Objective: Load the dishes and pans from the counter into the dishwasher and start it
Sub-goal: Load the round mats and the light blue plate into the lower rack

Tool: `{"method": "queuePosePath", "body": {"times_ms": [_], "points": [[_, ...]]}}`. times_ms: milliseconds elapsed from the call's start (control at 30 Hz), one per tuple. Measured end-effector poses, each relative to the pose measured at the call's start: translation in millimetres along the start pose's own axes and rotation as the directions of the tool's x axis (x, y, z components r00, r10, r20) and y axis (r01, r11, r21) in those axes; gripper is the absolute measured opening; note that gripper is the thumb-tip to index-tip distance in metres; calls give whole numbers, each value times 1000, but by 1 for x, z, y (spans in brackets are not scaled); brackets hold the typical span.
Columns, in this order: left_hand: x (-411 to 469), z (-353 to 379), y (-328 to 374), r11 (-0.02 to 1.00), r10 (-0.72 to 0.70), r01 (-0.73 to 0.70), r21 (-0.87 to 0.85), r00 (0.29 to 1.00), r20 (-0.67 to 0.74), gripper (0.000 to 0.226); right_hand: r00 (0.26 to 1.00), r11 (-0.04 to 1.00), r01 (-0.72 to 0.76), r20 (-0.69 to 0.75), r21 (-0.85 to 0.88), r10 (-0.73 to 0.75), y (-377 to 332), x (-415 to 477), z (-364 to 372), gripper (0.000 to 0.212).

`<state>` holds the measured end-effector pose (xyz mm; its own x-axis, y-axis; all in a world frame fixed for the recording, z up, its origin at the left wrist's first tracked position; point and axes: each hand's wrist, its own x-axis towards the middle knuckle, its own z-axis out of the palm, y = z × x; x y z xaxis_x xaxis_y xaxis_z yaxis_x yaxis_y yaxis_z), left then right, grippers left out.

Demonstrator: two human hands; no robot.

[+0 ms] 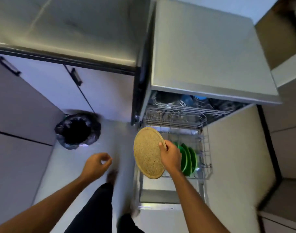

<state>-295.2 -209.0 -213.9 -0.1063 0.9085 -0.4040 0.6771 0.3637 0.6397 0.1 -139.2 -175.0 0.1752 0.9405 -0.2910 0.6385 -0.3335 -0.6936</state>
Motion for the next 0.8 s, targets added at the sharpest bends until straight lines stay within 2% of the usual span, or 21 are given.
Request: {"method": "queuePosePath", "body": {"times_ms": [133,300,433,567,700,800], "points": [[19,85,35,998,63,-68,18,974,217,38,985,988,-153,-77,5,152,73,8,-21,18],[44,173,67,995,-4,-40,87,890,455,13,935,954,-298,-193,22,297,144,25,-49,21],[63,229,80,989,21,-97,113,842,539,18,858,906,-418,-301,57,415,189,43,-76,26],[74,271,99,987,1,-95,133,815,579,32,809,895,-430,-390,116,440,227,64,-101,30],[73,326,116,977,10,-130,168,819,573,30,798,896,-415,-411,156,441,271,93,-122,29],[72,372,127,966,5,-152,207,815,579,45,823,907,-387,-381,168,421,310,117,-132,29]]}}
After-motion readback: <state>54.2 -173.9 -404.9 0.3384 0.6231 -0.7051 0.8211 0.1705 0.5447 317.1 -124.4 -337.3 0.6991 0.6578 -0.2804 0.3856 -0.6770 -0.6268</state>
